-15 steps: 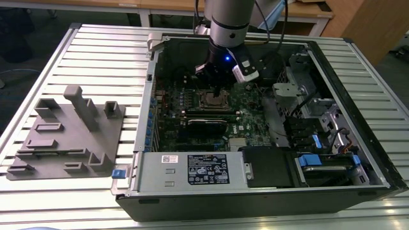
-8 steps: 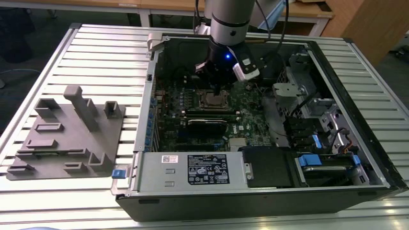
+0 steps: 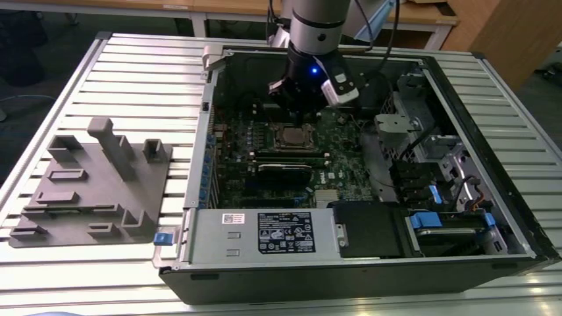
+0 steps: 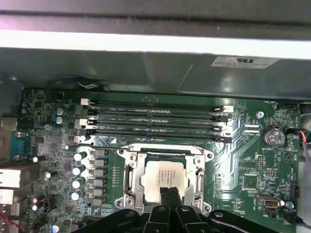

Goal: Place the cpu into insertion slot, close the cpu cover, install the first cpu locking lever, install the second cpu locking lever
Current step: 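Install the first cpu locking lever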

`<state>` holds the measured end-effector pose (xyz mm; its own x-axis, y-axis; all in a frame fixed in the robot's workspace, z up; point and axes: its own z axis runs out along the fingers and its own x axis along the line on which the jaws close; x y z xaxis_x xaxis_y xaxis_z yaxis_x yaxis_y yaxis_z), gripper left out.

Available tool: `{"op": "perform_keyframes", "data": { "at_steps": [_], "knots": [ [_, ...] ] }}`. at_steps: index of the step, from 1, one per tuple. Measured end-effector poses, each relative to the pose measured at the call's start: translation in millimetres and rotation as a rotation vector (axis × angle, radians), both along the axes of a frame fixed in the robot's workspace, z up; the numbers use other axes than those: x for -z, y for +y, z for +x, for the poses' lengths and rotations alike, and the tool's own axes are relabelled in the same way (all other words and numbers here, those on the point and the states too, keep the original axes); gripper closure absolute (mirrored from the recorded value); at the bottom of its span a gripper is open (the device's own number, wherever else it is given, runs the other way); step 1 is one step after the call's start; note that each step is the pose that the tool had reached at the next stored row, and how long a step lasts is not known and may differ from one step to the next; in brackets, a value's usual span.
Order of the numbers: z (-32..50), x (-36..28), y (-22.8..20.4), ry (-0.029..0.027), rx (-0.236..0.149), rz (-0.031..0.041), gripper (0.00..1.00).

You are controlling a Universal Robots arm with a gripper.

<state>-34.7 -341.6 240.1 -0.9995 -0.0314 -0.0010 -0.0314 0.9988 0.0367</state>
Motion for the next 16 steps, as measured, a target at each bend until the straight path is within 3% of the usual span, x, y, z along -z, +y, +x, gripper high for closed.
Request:
{"op": "perform_keyframes", "data": {
  "at_steps": [5, 11, 16],
  "knots": [
    [0.0, -7.3, 0.0, 0.0000, 0.000, 0.0001, 0.89],
    [-0.3, -7.7, 0.0, 0.0000, 0.000, 0.0000, 0.89],
    [-9.7, -7.3, 0.0, 0.0001, 0.000, -0.0002, 0.89]
  ]
}}
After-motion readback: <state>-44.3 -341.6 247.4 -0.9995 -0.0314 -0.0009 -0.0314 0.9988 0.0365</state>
